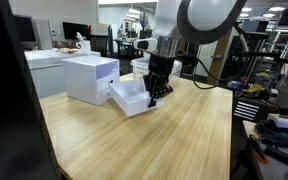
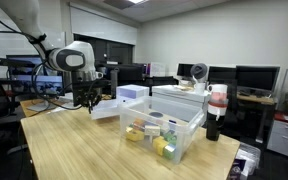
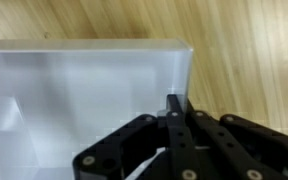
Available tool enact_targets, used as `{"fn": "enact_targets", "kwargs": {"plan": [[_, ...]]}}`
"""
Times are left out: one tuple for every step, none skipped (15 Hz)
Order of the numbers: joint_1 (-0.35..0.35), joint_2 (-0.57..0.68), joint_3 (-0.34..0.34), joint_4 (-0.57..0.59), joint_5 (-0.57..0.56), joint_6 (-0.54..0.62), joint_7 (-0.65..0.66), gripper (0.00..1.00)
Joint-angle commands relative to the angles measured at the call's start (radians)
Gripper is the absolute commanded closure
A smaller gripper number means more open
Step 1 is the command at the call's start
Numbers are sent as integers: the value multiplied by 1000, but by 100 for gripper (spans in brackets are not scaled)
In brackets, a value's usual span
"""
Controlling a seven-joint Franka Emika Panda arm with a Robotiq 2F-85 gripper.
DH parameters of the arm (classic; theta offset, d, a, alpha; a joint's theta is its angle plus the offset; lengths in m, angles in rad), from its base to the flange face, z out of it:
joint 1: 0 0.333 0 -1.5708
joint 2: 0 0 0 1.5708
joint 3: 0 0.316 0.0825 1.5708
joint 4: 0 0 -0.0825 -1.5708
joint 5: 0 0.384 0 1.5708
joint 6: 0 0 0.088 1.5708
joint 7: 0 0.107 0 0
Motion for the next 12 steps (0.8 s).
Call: {"fn": "enact_targets", "kwargs": {"plan": [[-1,-133,-37,-68,7,-69,-71,99],[2,-156,-52,-74,15,-94,-93,99],[4,-174,-69,-80,25,-117,-134,99],[6,-185,-84,-83,26,-126,-175,99],[9,-194,-100,-80,30,-140,-221,99],[9,-194,-118,-70,32,-150,-278,99],[8,-186,-137,-50,38,-167,-341,99],[6,-179,-157,-29,42,-178,-413,99],[5,-166,-173,-8,52,-187,-478,99],[2,-149,-187,18,59,-196,-540,99],[0,-137,-199,42,67,-211,-595,99],[-2,-124,-208,66,78,-223,-645,99]]}}
